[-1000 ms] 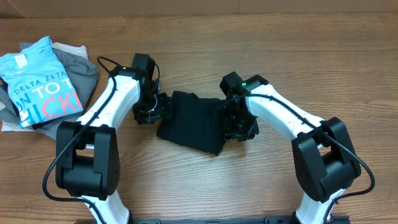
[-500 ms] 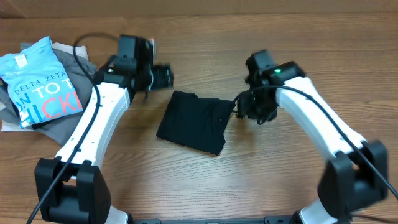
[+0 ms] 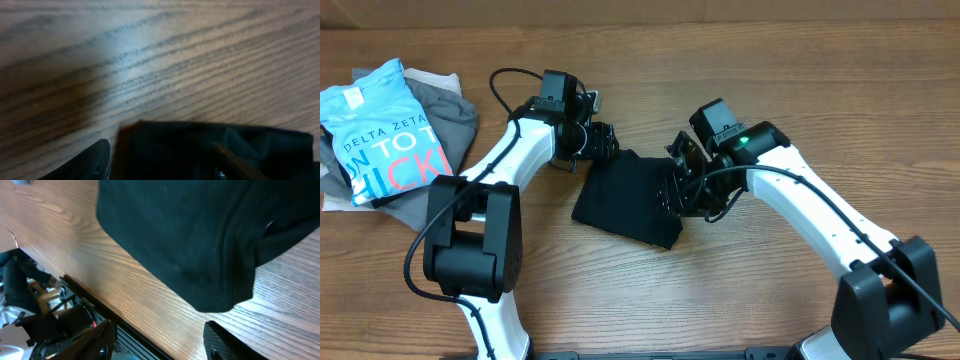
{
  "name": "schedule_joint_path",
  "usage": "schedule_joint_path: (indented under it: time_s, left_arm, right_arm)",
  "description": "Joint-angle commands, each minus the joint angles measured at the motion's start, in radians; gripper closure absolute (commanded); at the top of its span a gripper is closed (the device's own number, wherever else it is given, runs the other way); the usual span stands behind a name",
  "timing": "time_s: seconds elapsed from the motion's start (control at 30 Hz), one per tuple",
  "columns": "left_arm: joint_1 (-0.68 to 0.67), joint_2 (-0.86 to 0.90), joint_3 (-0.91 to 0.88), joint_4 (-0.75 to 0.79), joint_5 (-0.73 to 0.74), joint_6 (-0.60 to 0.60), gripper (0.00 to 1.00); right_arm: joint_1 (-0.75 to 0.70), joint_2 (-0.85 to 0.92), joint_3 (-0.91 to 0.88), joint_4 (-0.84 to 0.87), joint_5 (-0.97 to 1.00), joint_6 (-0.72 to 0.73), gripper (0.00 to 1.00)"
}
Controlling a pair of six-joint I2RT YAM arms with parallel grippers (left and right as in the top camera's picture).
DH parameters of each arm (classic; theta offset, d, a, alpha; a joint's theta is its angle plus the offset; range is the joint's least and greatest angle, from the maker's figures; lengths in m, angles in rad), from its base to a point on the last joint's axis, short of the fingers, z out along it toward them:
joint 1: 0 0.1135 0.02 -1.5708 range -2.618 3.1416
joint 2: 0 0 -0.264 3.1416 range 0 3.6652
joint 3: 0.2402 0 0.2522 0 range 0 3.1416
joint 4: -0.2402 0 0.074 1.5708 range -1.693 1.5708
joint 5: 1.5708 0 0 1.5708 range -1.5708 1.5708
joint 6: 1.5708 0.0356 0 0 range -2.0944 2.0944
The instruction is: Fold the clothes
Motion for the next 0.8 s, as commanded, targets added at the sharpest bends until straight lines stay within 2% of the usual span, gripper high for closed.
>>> schedule_joint_path:
  time_s: [0.0,0.2,0.37,0.5,0.57,0.6,0.7,0.77]
  left_arm:
    - [-0.005,0.021,0.003,-0.05,0.021,0.111,0.34]
    - [-0.008,0.021,0.003,-0.283,-0.227,0.121,0.44]
    - [-0.007,0.021,0.003,-0.516,-0.243,0.1,0.44]
    - [-0.012,0.021,0.003,-0.692,-0.243,0.003,0.46]
    - [-0.013,0.021,0.003,-0.744,-0.244,-0.034,0.54]
    - [-0.013,0.021,0.003,-0.76,-0.243,-0.071,0.73]
    - [-0.013,0.019,0.003,-0.762,-0.243,-0.105,0.95]
    - [-0.011,0.009,0.01,-0.754,-0.244,-0.118,0.96]
  right_arm:
    - [0.01,0.046,-0.056,0.021,-0.058,-0.008,0.38]
    - [0.009,0.14,-0.077,0.0,-0.048,-0.008,0.38]
    - [0.001,0.155,-0.077,-0.044,0.157,0.001,0.37]
    - [-0.044,0.156,-0.077,-0.04,0.382,0.035,0.34]
    - [-0.072,0.156,-0.077,-0.019,0.429,0.034,0.35]
    - [-0.089,0.156,-0.077,-0.002,0.447,0.034,0.35]
    - [-0.114,0.156,-0.076,0.002,0.469,0.033,0.35]
    - [-0.124,0.156,-0.076,-0.006,0.488,0.034,0.33]
